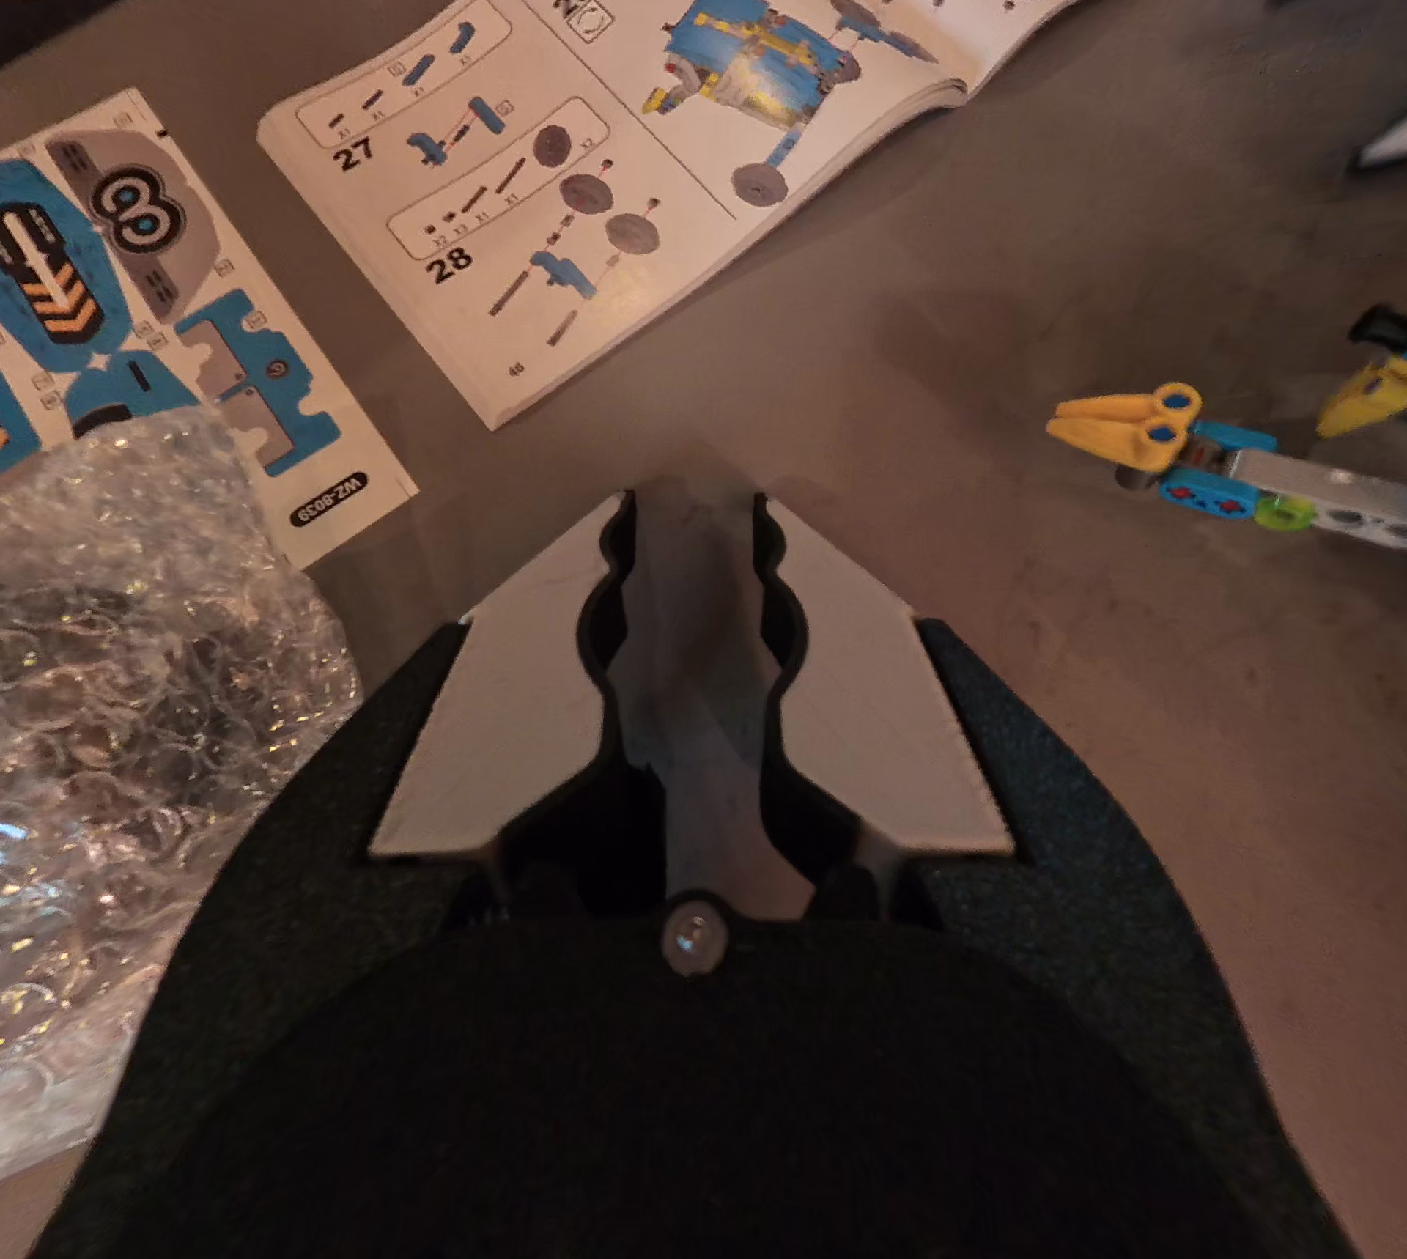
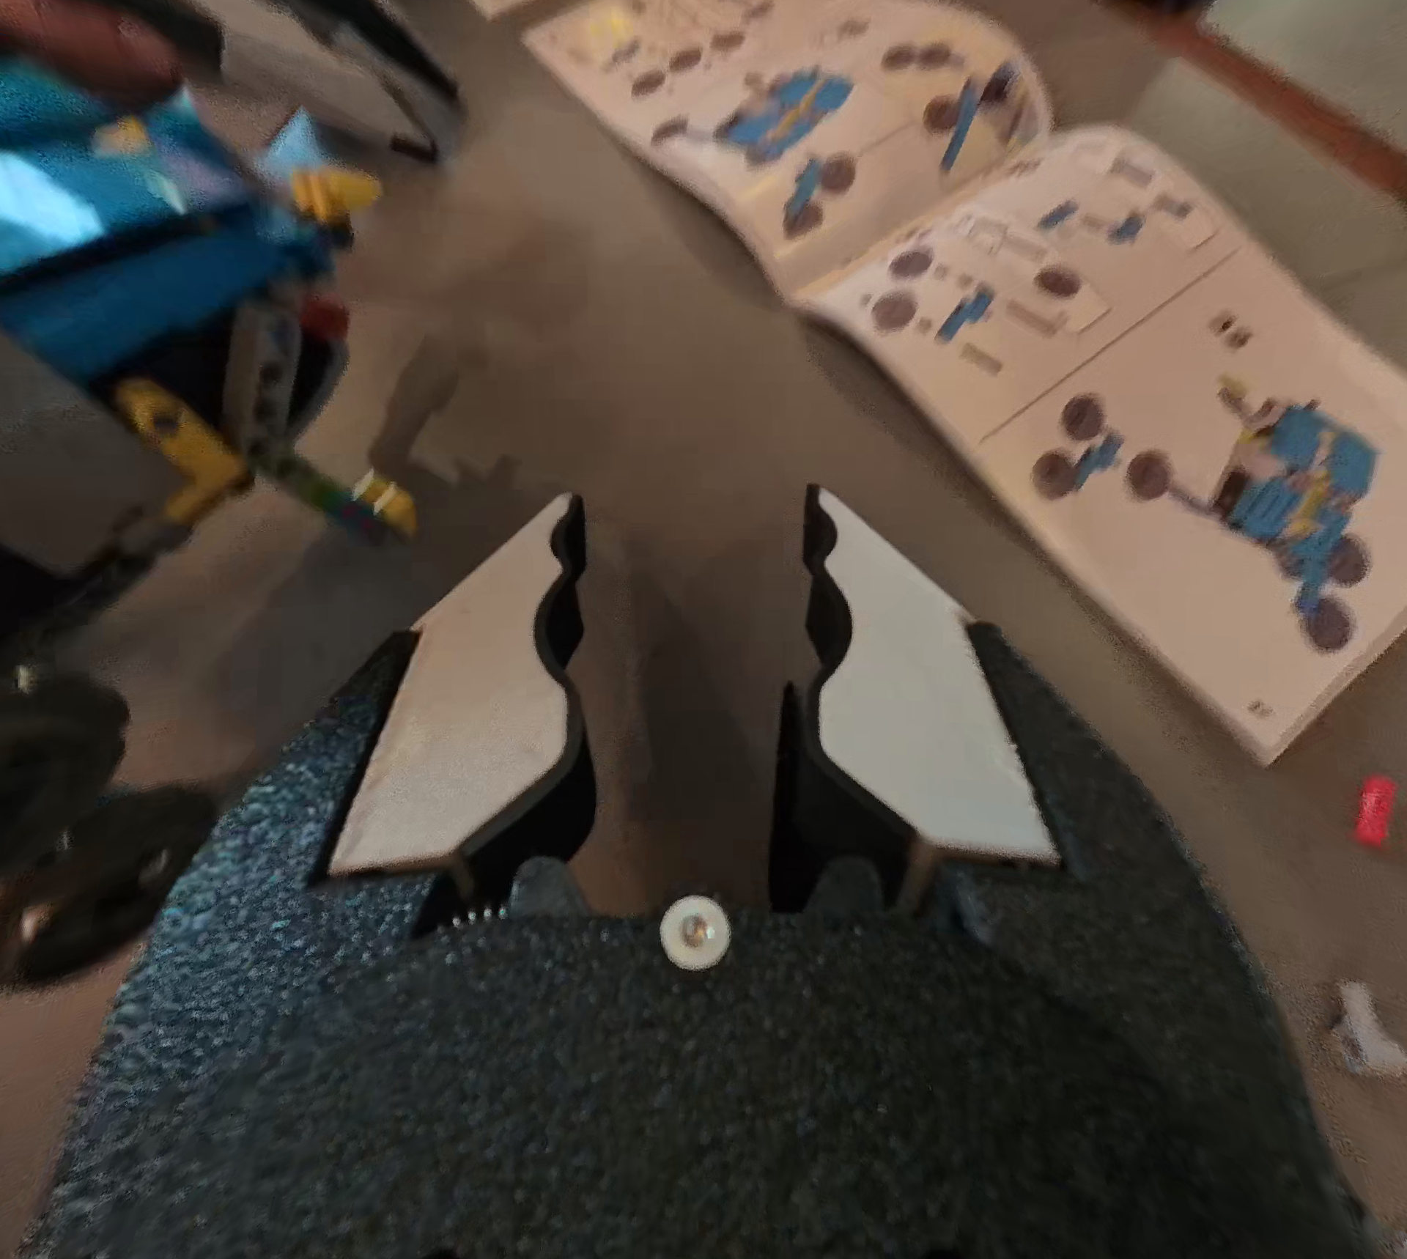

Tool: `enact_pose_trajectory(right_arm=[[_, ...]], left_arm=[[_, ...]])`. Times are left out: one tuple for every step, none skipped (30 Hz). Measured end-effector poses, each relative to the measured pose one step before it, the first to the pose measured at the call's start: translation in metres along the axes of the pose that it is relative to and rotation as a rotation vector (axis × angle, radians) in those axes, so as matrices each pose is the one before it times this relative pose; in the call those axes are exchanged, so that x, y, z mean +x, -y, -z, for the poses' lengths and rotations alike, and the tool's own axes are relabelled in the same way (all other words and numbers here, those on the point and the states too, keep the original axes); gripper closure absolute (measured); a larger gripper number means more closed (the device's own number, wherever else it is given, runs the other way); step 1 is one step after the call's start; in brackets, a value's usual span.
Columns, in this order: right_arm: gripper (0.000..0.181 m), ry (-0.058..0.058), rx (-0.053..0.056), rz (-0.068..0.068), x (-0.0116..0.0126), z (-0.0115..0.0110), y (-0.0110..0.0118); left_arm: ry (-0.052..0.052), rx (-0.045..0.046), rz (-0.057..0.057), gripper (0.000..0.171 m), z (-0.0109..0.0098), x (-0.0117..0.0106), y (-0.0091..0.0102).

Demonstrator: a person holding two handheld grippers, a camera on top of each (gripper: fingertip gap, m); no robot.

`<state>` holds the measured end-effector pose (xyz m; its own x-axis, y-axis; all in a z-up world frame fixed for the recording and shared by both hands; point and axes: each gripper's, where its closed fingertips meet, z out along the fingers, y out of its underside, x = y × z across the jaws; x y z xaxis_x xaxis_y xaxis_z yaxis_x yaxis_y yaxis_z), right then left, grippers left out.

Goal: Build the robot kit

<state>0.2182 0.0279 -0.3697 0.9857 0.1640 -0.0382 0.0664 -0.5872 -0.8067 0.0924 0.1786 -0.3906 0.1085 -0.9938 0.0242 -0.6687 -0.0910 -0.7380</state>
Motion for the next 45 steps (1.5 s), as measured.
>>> enact_pose_trajectory(right_arm=[[0.120, -0.0125, 0.0161, -0.0086, 0.00518, -0.00299, 0.01374], [0.111, -0.0089, 0.0030, -0.0055, 0.00507, -0.00502, 0.01432], [0.103, 0.0000, 0.0012, 0.0008, 0.00347, -0.00710, 0.01492], [0.097, 0.0049, 0.0035, 0.0038, 0.00272, -0.00960, 0.01550], [0.092, 0.0112, 0.0007, 0.0019, 0.00162, -0.01238, 0.01480], [0.089, 0.0056, -0.0126, 0.0015, 0.00252, -0.01524, 0.01120], [0.085, -0.0029, -0.0229, 0.0010, 0.00397, -0.01714, 0.00757], [0.081, 0.0003, -0.0286, -0.0046, 0.00325, -0.01784, 0.00486], [0.078, 0.0048, -0.0293, -0.0073, 0.00235, -0.01660, 0.00359], [0.076, -0.0030, -0.0274, -0.0046, 0.00314, -0.01437, 0.00299], [0.075, -0.0122, -0.0226, 0.0015, 0.00406, -0.01117, 0.00240], [0.075, -0.0168, -0.0151, 0.0058, 0.00411, -0.00784, 0.00155], [0.077, -0.0185, -0.0150, 0.0066, 0.00363, -0.00563, -0.00071], [0.082, -0.0170, -0.0209, 0.0127, 0.00269, -0.00470, -0.00390], [0.089, -0.0196, -0.0251, 0.0264, 0.00253, -0.00446, -0.00637], [0.090, -0.0039, -0.0048, 0.0240, 0.00017, -0.00361, -0.00450], [0.094, 0.0157, 0.0353, -0.0239, -0.00014, -0.00024, 0.00131], [0.095, 0.0164, 0.0204, -0.0239, 0.00047, -0.00086, -0.00112], [0.103, -0.0018, 0.0276, -0.0167, 0.00339, 0.00068, 0.00037], [0.116, -0.0069, 0.0249, -0.0121, 0.00437, 0.00168, 0.00093], [0.134, 0.0018, 0.0193, -0.0245, 0.00359, 0.00222, 0.00114], [0.150, 0.0212, 0.0264, -0.0408, 0.00173, 0.00253, 0.00220], [0.160, 0.0340, 0.0209, -0.0527, 0.00062, 0.00188, 0.00161], [0.163, 0.0323, 0.0125, -0.0560, 0.00096, 0.00130, 0.00116], [0.163, 0.0338, 0.0105, -0.0485, 0.00031, 0.00120, 0.00145], [0.161, 0.0369, 0.0148, -0.0473, -0.00047, 0.00141, 0.00196], [0.154, 0.0544, 0.0216, -0.0438, -0.00317, 0.00165, 0.00260], [0.141, 0.0662, 0.0247, -0.0331, -0.00580, 0.00203, 0.00268], [0.130, 0.0509, 0.0189, -0.0172, -0.00497, 0.00207, 0.00218], [0.123, 0.0194, 0.0175, -0.0056, -0.00182, 0.00199, 0.00212], [0.116, 0.0071, 0.0199, 0.0010, -0.00098, 0.00191, 0.00243], [0.113, 0.0067, 0.0142, 0.0045, -0.00155, 0.00112, 0.00164], [0.110, 0.0056, 0.0009, 0.0080, -0.00160, -0.00005, 0.00003], [0.108, 0.0050, -0.0074, 0.0072, -0.00136, -0.00078, -0.00100], [0.106, -0.0010, -0.0110, 0.0041, -0.00034, -0.00114, -0.00146], [0.105, -0.0043, -0.0082, 0.0043, 0.00013, -0.00085, -0.00102], [0.103, 0.0025, -0.0030, 0.0043, -0.00066, -0.00032, -0.00026], [0.103, 0.0004, -0.0021, -0.0016, 0.00014, -0.00026, -0.00029], [0.103, 0.0043, -0.0026, -0.0042, -0.00012, -0.00031, -0.00028], [0.101, 0.0074, -0.0033, -0.0033, -0.00060, -0.00034, -0.00027], [0.100, 0.0039, -0.0038, 0.0001, -0.00042, -0.00026, -0.00045], [0.098, 0.0036, -0.0043, 0.0036, -0.00074, -0.00040, -0.00055], [0.094, 0.0107, -0.0030, 0.0073, -0.00193, 0.00000, -0.00039], [0.090, 0.0150, -0.0025, 0.0088, -0.00268, 0.00024, -0.00035], [0.086, 0.0228, 0.0012, 0.0096, -0.00392, 0.00127, -0.00022]], left_arm=[[0.0085, 0.00441, 0.0148, 0.142, -0.00051, -0.00168, 0.00153], [0.0016, 0.01415, 0.0080, 0.142, -0.00021, -0.00056, 0.00362], [-0.0134, 0.02585, -0.0038, 0.142, 0.00018, 0.00148, 0.00634], [-0.0073, 0.03389, -0.0116, 0.142, 0.00054, -0.00040, 0.00896], [0.0158, 0.03390, -0.0133, 0.144, 0.00059, -0.00528, 0.01053], [0.0291, 0.02727, -0.0128, 0.144, 0.00013, -0.00889, 0.01121], [0.0252, 0.02158, -0.0110, 0.144, -0.00064, -0.00972, 0.01129], [0.0141, 0.01740, -0.0056, 0.144, -0.00202, -0.00922, 0.01084], [0.0053, 0.01312, 0.0033, 0.144, -0.00324, -0.00825, 0.00938], [0.0013, 0.01145, 0.0116, 0.144, -0.00443, -0.00738, 0.00737], [0.0015, 0.00779, 0.0161, 0.144, -0.00499, -0.00631, 0.00447], [0.0056, -0.00019, 0.0158, 0.144, -0.00510, -0.00537, 0.00106], [0.0121, -0.00801, 0.0114, 0.144, -0.00474, -0.00472, -0.00191], [0.0164, -0.00936, 0.0055, 0.143, -0.00356, -0.00443, -0.00382], [0.0160, -0.00442, 0.0018, 0.144, -0.00207, -0.00363, -0.00410], [0.0192, 0.00062, 0.0040, 0.145, -0.00028, -0.00368, -0.00366], [0.0151, 0.00087, 0.0081, 0.146, 0.00117, -0.00253, -0.00253], [0.0000, 0.00074, 0.0075, 0.146, 0.00217, -0.00004, -0.00173], [-0.0057, 0.00436, 0.0036, 0.146, 0.00259, 0.00116, -0.00090], [0.0018, 0.00646, 0.0030, 0.146, 0.00201, 0.00001, -0.00046], [0.0051, 0.00719, 0.0032, 0.146, 0.00110, -0.00037, 0.00018], [-0.0005, 0.00731, 0.0006, 0.146, 0.00033, 0.00071, 0.00089], [-0.0043, 0.00372, -0.0026, 0.146, -0.00031, 0.00180, 0.00068], [-0.0038, -0.00575, -0.0061, 0.146, -0.00091, 0.00218, -0.00094], [-0.0021, -0.02011, -0.0092, 0.146, -0.00163, 0.00239, -0.00340], [-0.0028, -0.03195, -0.0092, 0.146, -0.00205, 0.00251, -0.00546], [-0.0111, -0.03310, -0.0050, 0.146, -0.00243, 0.00404, -0.00577], [-0.0221, -0.02221, 0.0044, 0.146, -0.00200, 0.00579, -0.00425], [-0.0338, -0.01558, 0.0123, 0.146, -0.00207, 0.00770, -0.00343], [-0.0432, -0.02357, 0.0090, 0.146, -0.00295, 0.00938, -0.00446], [-0.0262, -0.03042, -0.0036, 0.146, -0.00357, 0.00743, -0.00513], [0.0074, -0.02728, -0.0216, 0.146, -0.00351, 0.00313, -0.00436], [0.0223, -0.00922, -0.0321, 0.148, -0.00164, 0.00152, -0.00100], [0.0135, -0.00001, -0.0185, 0.154, -0.00045, 0.00259, 0.00068], [-0.0008, -0.00093, -0.0003, 0.163, -0.00084, 0.00379, 0.00050], [-0.0078, -0.00128, 0.0023, 0.170, -0.00124, 0.00440, 0.00070], [-0.0056, -0.00201, -0.0036, 0.171, -0.00171, 0.00410, 0.00131], [-0.0035, -0.00127, -0.0071, 0.171, -0.00223, 0.00352, 0.00184], [-0.0067, -0.00130, -0.0028, 0.171, -0.00276, 0.00353, 0.00246], [-0.0204, -0.00230, 0.0068, 0.171, -0.00294, 0.00495, 0.00285], [-0.0340, -0.00353, 0.0164, 0.171, -0.00317, 0.00652, 0.00291], [-0.0326, -0.00448, 0.0182, 0.171, -0.00334, 0.00619, 0.00287], [-0.0250, -0.00415, 0.0116, 0.171, -0.00325, 0.00549, 0.00266], [-0.0199, -0.00256, 0.0054, 0.171, -0.00348, 0.00486, 0.00272], [-0.0176, -0.00159, 0.0052, 0.171, -0.00358, 0.00457, 0.00285]])
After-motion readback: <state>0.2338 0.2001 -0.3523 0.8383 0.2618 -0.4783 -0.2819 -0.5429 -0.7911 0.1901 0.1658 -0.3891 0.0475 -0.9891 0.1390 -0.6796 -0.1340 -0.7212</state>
